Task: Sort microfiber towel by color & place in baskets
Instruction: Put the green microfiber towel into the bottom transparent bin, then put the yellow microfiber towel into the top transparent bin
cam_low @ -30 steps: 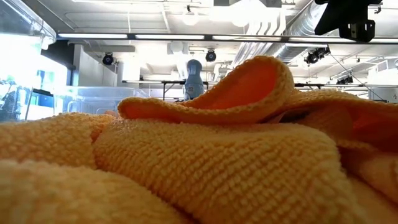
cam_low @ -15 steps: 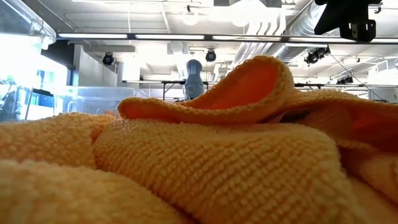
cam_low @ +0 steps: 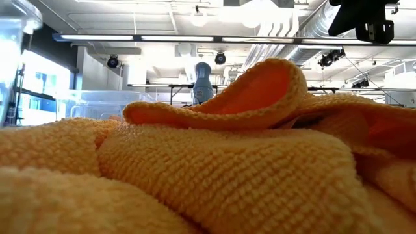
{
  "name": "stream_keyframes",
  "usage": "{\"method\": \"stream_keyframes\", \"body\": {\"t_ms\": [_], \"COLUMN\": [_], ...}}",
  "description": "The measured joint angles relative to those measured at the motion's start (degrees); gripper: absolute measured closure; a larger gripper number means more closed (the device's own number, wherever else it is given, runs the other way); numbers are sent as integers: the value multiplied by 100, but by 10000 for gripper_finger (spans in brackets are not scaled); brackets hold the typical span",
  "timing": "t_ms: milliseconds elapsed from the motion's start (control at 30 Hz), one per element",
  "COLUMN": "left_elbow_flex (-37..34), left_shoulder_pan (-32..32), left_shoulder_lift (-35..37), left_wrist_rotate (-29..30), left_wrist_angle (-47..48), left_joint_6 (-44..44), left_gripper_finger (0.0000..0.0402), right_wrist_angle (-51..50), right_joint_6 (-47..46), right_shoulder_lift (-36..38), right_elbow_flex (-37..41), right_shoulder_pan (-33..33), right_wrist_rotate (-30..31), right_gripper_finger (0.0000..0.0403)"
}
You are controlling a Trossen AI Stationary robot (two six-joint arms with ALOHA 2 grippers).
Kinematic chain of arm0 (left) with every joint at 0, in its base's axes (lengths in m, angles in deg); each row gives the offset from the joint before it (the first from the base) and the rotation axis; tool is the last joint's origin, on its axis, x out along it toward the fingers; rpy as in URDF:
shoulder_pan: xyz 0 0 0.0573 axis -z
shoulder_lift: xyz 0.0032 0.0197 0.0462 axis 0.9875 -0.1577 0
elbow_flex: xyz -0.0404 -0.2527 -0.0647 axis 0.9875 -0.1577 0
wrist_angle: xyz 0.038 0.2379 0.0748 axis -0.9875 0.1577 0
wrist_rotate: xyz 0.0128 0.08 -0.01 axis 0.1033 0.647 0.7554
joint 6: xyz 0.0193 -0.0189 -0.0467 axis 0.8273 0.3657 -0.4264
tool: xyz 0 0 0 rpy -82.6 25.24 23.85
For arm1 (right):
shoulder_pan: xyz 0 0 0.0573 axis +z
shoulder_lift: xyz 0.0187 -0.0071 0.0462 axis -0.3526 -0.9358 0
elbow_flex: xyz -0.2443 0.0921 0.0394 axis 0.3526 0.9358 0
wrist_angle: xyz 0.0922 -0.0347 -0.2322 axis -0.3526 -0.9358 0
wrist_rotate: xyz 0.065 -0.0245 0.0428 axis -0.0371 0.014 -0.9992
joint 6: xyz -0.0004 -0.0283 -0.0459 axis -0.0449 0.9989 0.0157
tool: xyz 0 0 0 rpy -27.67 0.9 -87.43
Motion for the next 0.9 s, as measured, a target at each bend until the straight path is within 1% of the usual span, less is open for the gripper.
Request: {"method": "stream_keyframes", "body": {"t_ms": [100,200,267,400,533,633,700,767,800,900], "left_elbow_flex": [82,126,126,127,125,125,125,125,125,125], "left_shoulder_pan": [42,24,-33,-107,-123,-119,-123,-147,-173,-299], "left_shoulder_lift": [0,3,4,71,391,819,1163,1512,1677,2118], "left_wrist_rotate": [212,713,941,1008,1098,1443,1810,2324,2648,3888], "left_wrist_angle": [61,273,429,724,908,1037,1020,993,974,972], "left_joint_6": [-11,-128,-250,-401,-643,-1048,-1371,-1726,-1917,-2713], "left_gripper_finger": [401,401,401,401,401,401,401,401,401,401], "right_wrist_angle": [0,-1,-4,-10,-20,-37,-37,-37,-37,-39], "right_joint_6": [4,28,30,38,44,44,45,50,62,182], "right_shoulder_lift": [-20,-82,-138,-235,-263,-263,-263,-263,-263,-263], "right_elbow_flex": [-2,-2,0,0,-2,-2,-2,-2,-2,-1], "right_shoulder_pan": [0,-2,-2,-2,-2,-2,-2,-2,-2,-2], "right_wrist_rotate": [168,291,309,313,317,317,319,339,354,396], "right_gripper_finger": [403,403,403,403,403,403,403,403,403,403]}}
